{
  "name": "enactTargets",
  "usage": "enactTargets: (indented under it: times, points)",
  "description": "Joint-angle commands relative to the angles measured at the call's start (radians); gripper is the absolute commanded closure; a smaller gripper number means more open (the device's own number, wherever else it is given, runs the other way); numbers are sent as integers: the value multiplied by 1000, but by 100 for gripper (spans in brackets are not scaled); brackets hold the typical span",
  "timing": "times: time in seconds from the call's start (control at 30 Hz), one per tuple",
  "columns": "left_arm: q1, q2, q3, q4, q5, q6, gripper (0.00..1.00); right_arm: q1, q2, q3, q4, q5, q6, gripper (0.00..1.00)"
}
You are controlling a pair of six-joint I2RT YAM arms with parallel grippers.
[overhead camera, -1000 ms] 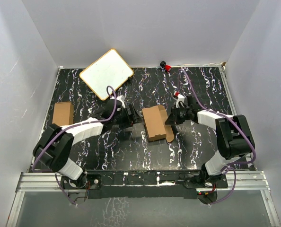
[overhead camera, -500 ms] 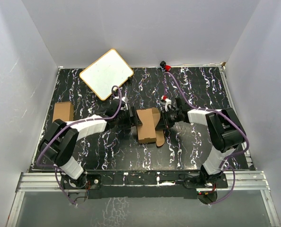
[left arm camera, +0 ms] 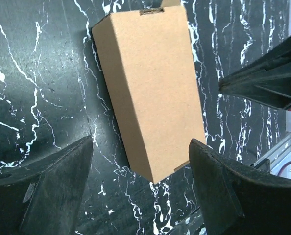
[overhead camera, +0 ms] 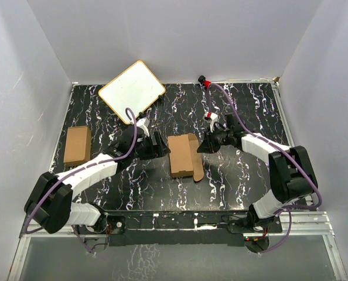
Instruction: Fold the paper box
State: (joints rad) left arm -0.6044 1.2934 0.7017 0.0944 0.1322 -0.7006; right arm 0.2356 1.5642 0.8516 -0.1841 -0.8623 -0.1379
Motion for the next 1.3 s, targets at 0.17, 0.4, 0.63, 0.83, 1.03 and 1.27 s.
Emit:
enactTargets:
  times: [0.17,0.4,0.63,0.83,1.03,1.27]
  points:
    - [-2,194,130,-44,82,27,24,42,70,12,-46,-41,-86,92]
    - [-15,397,292,-187,86,103,24,122,174,51,-41,-79,-25,92]
    - [-18,461,340,-335,-2,179,24,194,243,90,-61,-86,-29,91]
    - [-18,504,360,-399,-24,225,25,131,200,152,-213,-40,-181,86]
    - [-17,507,356,-390,-16,238,25,78,-1,100,-371,-102,-518,71]
    - [-15,483,364,-391,-15,246,25,92,-344,-215,-261,-215,-1064,26]
